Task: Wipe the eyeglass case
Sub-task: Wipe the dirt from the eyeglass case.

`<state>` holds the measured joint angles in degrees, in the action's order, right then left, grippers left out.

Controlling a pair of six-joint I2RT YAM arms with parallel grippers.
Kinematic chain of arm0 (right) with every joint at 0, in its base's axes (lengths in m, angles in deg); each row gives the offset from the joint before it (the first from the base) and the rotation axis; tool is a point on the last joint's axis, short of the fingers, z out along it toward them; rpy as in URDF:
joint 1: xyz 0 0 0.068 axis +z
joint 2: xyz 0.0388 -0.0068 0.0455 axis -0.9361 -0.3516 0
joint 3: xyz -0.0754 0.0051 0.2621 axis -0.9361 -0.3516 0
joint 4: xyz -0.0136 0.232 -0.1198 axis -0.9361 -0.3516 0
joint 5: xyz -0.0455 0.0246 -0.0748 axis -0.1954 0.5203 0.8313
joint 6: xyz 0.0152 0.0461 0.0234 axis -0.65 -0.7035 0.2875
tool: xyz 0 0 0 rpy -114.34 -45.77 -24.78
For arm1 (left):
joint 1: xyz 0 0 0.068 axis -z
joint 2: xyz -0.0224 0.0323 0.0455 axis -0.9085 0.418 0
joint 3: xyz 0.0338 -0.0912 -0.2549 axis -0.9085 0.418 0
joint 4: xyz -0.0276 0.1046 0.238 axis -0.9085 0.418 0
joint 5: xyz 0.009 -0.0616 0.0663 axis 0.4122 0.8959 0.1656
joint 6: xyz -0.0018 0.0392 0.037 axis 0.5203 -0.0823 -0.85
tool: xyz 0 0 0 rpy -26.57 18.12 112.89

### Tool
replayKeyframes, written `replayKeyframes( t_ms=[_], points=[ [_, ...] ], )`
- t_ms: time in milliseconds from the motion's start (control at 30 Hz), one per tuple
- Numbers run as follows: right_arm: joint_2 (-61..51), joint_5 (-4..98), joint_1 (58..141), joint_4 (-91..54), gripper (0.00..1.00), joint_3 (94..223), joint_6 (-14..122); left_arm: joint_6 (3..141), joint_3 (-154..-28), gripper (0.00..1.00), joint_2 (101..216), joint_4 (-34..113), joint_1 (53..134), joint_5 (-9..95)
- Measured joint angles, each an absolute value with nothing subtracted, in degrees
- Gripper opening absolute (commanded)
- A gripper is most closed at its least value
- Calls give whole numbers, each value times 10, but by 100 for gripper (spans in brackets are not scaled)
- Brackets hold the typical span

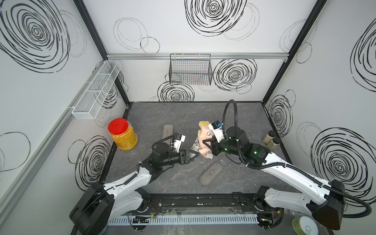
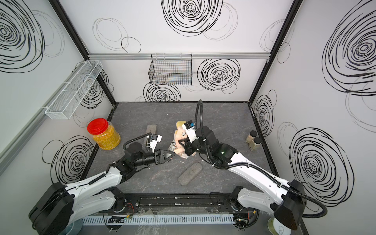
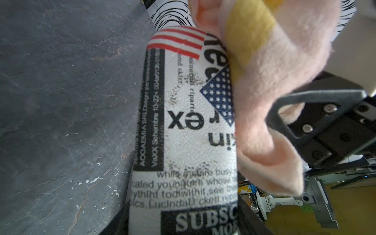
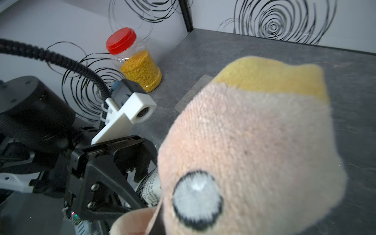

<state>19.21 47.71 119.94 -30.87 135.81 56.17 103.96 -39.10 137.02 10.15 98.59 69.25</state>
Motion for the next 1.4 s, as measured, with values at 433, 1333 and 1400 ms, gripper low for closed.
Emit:
replayKeyframes(
  t_ms=[433, 1333, 1400],
  points=[
    [185, 557, 1196, -316, 2, 1367, 563, 1048, -394, 63, 1370, 102, 984, 706],
    [184, 566, 1161, -326, 4, 1377, 555, 1056, -393, 63, 1366, 95, 982, 707],
    [184, 530, 1162, -325, 5, 1377, 559, 1056, -393, 63, 1364, 95, 982, 707]
  ],
)
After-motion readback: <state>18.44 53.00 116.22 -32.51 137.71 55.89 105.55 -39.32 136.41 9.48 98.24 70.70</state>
